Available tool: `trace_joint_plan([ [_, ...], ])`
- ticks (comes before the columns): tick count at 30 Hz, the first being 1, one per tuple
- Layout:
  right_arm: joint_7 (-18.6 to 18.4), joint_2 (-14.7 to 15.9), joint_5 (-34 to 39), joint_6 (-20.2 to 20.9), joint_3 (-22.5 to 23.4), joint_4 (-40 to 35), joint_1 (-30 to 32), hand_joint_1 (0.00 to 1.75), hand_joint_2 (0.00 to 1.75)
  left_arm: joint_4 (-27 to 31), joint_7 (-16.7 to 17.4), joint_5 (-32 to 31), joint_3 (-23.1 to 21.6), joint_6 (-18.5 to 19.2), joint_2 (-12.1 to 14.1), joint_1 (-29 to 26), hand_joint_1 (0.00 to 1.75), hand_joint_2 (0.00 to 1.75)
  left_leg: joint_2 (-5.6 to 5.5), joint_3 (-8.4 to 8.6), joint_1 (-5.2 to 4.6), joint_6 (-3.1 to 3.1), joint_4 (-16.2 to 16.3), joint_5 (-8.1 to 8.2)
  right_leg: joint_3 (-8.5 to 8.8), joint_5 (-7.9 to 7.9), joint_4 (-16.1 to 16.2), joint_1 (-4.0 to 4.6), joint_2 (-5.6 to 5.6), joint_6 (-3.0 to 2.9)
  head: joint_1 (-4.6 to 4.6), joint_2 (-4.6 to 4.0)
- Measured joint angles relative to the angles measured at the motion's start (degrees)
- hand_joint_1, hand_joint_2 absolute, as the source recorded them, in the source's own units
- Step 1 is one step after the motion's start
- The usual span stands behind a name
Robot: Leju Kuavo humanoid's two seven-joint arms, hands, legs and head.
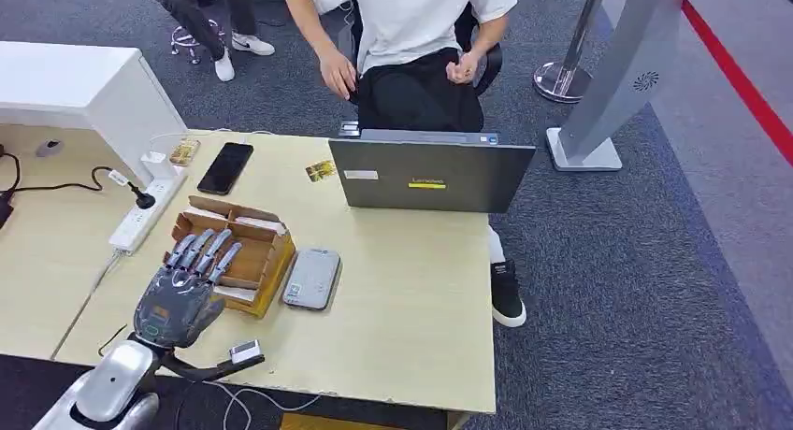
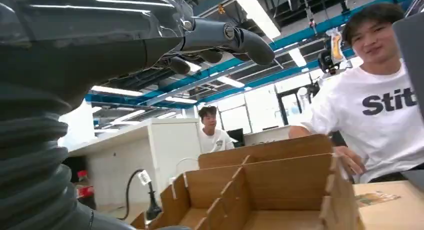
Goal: Pass the card to the sensor for recognition and then transmit it.
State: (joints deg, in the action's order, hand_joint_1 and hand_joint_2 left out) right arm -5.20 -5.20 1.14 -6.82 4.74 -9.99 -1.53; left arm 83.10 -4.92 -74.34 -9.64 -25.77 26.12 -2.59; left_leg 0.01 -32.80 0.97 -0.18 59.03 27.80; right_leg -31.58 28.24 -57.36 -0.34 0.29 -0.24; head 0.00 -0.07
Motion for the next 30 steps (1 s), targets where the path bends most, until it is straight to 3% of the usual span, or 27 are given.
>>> trace_joint_plan([
  [10, 0.0, -0.2, -0.5, 0.0, 0.6, 0.0, 0.0, 0.00, 1.75, -0.7, -0.1, 1.4, 4.0, 2.7, 1.9, -1.6, 0.00, 1.75, -0.02, 0.00, -0.01, 0.00, 0.0, 0.00, 0.01, 0.00, 0.0, 0.00, -0.03, 0.00, 0.00, 0.00],
  [22, 0.4, -0.3, -1.2, 0.6, 0.6, 0.0, -0.1, 0.00, 1.75, -8.7, -0.5, 1.3, 4.2, 3.5, 0.8, 1.6, 0.00, 1.75, -0.02, 0.00, 0.00, 0.00, 0.0, 0.00, 0.00, 0.00, 0.0, 0.00, -0.03, 0.00, 0.00, 0.00],
  [30, 0.4, -0.3, -1.4, 0.3, 0.6, 0.0, -0.1, 0.00, 1.75, -10.1, -0.8, 2.4, 4.3, 1.5, -0.2, 2.1, 0.00, 1.75, -0.02, 0.00, 0.00, 0.00, 0.0, 0.00, -0.01, 0.00, 0.0, 0.00, -0.03, 0.00, 0.00, 0.00],
])
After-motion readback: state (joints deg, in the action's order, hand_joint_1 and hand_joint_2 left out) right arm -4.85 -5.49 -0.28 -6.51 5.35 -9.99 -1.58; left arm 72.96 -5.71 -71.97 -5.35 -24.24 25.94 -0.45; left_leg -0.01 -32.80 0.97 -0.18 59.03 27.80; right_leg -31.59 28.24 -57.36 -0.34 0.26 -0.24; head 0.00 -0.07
